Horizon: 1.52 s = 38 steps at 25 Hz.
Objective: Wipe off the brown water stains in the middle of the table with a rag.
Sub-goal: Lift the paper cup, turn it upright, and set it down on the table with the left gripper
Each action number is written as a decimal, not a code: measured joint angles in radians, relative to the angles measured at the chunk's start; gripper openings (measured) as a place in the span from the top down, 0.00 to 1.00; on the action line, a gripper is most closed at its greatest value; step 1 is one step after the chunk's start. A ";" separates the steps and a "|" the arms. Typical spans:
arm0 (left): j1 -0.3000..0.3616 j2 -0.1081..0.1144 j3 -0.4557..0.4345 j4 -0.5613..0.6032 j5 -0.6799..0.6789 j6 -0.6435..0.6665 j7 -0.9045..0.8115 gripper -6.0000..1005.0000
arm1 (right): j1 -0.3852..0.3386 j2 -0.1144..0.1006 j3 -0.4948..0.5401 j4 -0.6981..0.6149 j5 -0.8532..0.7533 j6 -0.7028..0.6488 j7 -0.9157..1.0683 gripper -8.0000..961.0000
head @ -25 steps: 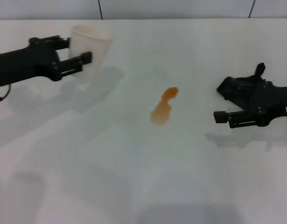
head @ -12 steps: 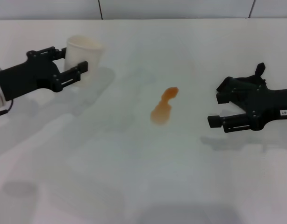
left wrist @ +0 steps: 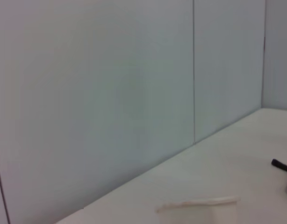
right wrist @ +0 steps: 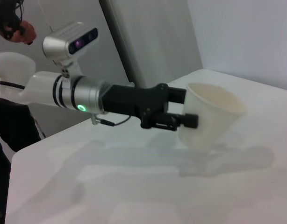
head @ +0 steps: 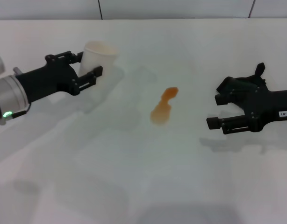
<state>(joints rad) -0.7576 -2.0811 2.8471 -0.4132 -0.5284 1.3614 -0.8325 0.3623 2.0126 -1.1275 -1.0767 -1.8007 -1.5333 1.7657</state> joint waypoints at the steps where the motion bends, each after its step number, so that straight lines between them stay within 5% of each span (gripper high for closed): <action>1: 0.000 0.000 0.000 0.007 0.001 -0.010 0.006 0.43 | 0.000 0.000 0.000 0.000 0.000 0.000 0.000 0.14; 17: 0.006 -0.001 0.000 0.127 0.012 -0.154 0.067 0.43 | 0.001 0.000 -0.006 0.000 0.000 -0.003 0.000 0.14; 38: 0.049 -0.002 0.000 0.135 0.035 -0.147 0.106 0.43 | 0.000 0.000 -0.012 -0.023 -0.002 -0.003 0.011 0.14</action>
<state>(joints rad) -0.7084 -2.0828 2.8469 -0.2781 -0.4933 1.2145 -0.7268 0.3624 2.0126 -1.1400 -1.0997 -1.8024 -1.5362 1.7770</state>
